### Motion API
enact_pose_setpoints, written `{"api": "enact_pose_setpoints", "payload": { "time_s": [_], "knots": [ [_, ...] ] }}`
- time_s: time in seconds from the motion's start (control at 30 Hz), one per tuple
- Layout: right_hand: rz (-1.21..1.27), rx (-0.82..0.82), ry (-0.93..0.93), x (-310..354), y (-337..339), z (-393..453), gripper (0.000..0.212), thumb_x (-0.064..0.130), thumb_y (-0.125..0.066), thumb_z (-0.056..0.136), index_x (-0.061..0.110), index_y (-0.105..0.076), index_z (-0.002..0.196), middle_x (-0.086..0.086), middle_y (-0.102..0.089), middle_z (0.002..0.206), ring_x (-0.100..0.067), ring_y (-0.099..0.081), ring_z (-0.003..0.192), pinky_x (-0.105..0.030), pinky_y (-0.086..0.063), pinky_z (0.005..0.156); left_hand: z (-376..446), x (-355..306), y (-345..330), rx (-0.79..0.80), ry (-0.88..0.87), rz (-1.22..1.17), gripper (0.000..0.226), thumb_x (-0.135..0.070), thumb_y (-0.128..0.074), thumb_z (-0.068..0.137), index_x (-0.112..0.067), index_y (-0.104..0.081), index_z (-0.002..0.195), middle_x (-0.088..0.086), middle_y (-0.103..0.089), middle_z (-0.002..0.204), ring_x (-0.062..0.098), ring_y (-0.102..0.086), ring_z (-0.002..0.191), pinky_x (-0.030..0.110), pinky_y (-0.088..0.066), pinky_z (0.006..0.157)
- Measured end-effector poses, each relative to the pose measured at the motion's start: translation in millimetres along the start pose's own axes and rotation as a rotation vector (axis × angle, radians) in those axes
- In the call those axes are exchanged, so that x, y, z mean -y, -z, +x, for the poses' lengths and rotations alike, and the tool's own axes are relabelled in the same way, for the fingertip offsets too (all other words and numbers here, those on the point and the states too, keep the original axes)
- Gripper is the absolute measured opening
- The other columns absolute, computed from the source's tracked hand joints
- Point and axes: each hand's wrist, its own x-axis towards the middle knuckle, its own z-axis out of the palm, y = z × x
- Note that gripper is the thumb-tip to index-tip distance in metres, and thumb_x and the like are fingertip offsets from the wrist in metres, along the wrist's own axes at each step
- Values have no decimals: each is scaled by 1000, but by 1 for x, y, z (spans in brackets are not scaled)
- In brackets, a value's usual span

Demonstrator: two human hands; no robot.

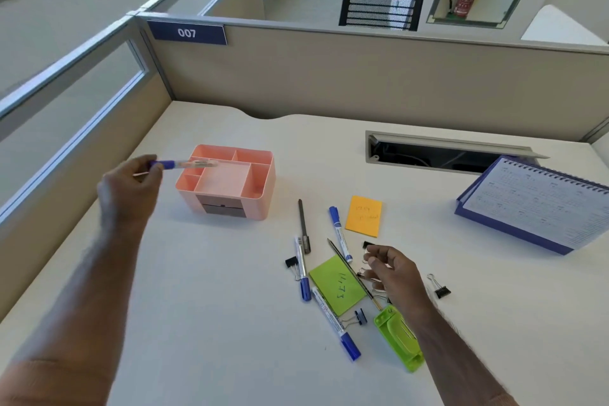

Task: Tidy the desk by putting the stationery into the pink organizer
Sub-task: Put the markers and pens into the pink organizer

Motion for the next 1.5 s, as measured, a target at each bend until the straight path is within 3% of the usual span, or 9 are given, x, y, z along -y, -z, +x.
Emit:
{"api": "enact_pose_setpoints", "payload": {
  "time_s": [0.07, 0.17, 0.37, 0.6, 0.9, 1.03, 1.13, 1.27, 1.5],
  "knots": [
    [-51, -2, 22, -1, -3, 6, 17, 9, -59, 92, 19, -67, 103, -7, -70, 98, -19, -67, 76, -19, -52, 57, 14, 0, 2, -43, -61, 108, 30, -23, -63, 88, -10, -72, 113, 10, -74, 95, 10, -69, 75, 11, -47, 68],
    [-250, -26, 83, -3, -10, 14, 18, 13, -59, 91, 26, -66, 102, 3, -68, 101, -13, -66, 86, -26, -57, 73, 25, 2, -8, -29, -154, 247, 30, -16, -62, 89, -4, -71, 115, 18, -73, 104, 34, -68, 89, 39, -54, 84],
    [-849, -30, 204, -1, -33, 30, 31, 34, -55, 90, 29, -57, 121, 6, -56, 124, -21, -59, 103, -35, -49, 80, 29, -3, -35, 56, -246, 451, 28, -14, -62, 89, -7, -72, 115, 18, -71, 111, 38, -66, 95, 45, -53, 79],
    [-1070, -42, 100, 4, -60, 49, 36, 30, -53, 94, 21, -49, 129, -3, -56, 127, -28, -56, 112, -37, -47, 83, 34, 2, -53, 162, -99, 660, 28, -31, -61, 93, -21, -71, 118, 11, -68, 116, 36, -62, 103, 38, -46, 73],
    [-781, -95, 48, -4, -50, 56, 32, 24, -52, 90, 17, -61, 120, -6, -59, 120, -27, -58, 103, -33, -47, 78, 22, -3, -59, 196, -17, 564, 44, -29, -56, 95, -21, -56, 138, 13, -57, 135, 37, -55, 119, 49, -51, 82],
    [-482, -47, 135, 4, -40, 51, 22, 23, -56, 91, 17, -67, 108, -3, -66, 103, -16, -59, 81, -29, -48, 67, -5, -17, -69, 94, -227, 322, 37, -16, -60, 92, -12, -63, 129, 18, -62, 123, 35, -62, 103, 44, -54, 85],
    [-256, 53, 147, 18, -40, 39, 17, 22, -58, 93, 28, -65, 107, 6, -65, 95, -8, -54, 68, -24, -43, 60, -49, -43, -84, 352, -189, 52, 30, -17, -63, 93, -15, -67, 123, 7, -69, 106, 17, -66, 73, 24, -54, 66],
    [-163, 154, 215, 33, -46, 25, 19, 20, -60, 94, 32, -68, 106, 7, -71, 94, -8, -58, 80, -21, -47, 70, -100, -73, -98, 782, 187, -420, 34, -14, -62, 94, -12, -60, 128, 4, -72, 103, 18, -71, 84, 25, -60, 69],
    [-170, 142, 302, 44, -51, 18, 22, 16, -60, 93, 31, -68, 108, 6, -72, 103, -10, -63, 99, -8, -47, 73, -111, -86, -94, 855, 310, -590, 20, -17, -64, 92, -7, -69, 109, 12, -77, 93, 20, -74, 85, 25, -59, 72]
  ]
}}
